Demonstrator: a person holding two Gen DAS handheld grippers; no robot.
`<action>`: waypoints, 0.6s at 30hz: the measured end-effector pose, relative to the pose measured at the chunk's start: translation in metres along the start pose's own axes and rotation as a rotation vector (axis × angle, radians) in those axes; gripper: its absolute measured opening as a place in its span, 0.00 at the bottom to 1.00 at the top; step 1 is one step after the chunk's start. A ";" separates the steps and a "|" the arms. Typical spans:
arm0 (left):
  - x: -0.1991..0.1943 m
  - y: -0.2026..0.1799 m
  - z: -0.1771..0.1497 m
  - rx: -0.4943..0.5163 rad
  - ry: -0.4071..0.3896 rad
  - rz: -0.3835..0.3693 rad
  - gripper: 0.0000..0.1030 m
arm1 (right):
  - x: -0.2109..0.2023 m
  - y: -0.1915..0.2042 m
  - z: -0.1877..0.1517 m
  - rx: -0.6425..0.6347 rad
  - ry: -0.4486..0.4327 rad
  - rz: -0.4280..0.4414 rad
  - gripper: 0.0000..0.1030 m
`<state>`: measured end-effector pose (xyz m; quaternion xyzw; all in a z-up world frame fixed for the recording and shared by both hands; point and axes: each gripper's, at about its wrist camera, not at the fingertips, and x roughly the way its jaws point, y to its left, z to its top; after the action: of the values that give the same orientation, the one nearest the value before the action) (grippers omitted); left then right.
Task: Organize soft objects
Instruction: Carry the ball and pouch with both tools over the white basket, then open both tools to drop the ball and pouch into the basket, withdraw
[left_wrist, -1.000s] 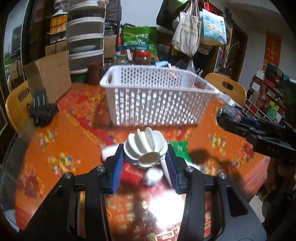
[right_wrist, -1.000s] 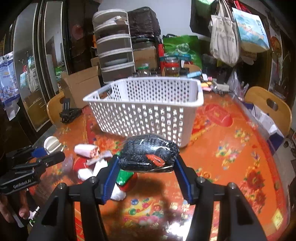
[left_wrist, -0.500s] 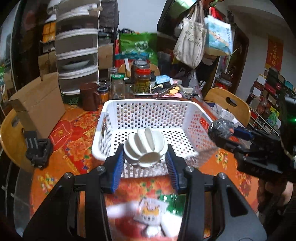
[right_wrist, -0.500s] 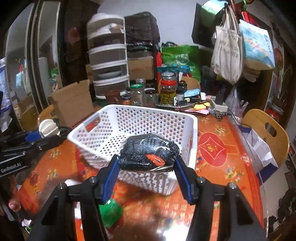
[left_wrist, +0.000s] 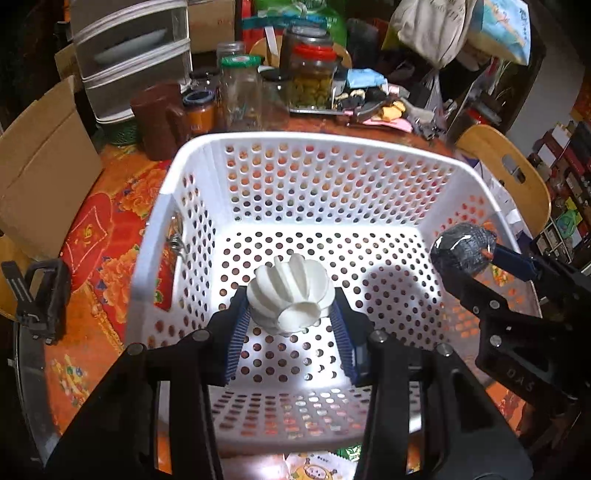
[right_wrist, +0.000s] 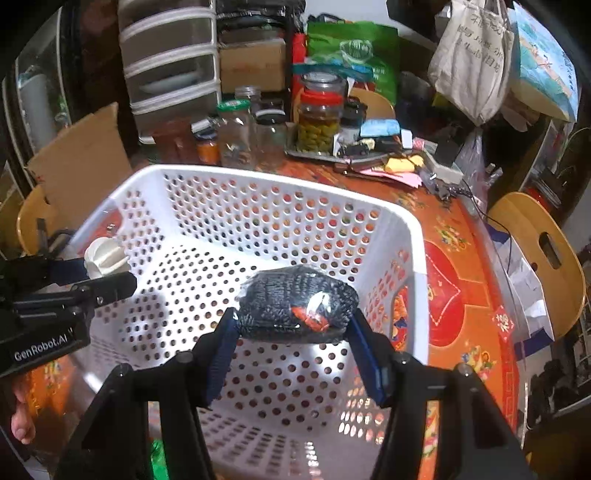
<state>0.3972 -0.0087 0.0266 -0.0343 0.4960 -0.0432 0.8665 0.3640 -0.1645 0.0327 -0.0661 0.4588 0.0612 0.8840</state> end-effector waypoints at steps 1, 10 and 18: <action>0.003 -0.001 0.000 0.000 0.001 0.003 0.39 | 0.004 0.000 0.001 0.004 0.010 0.005 0.58; 0.005 0.002 -0.001 -0.009 -0.018 0.008 0.40 | 0.015 0.000 0.003 0.008 0.015 0.010 0.63; -0.012 -0.001 -0.004 -0.001 -0.072 0.008 0.71 | 0.002 0.000 0.002 0.002 -0.019 0.021 0.82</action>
<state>0.3873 -0.0089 0.0351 -0.0343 0.4646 -0.0383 0.8840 0.3673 -0.1643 0.0320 -0.0600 0.4509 0.0705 0.8878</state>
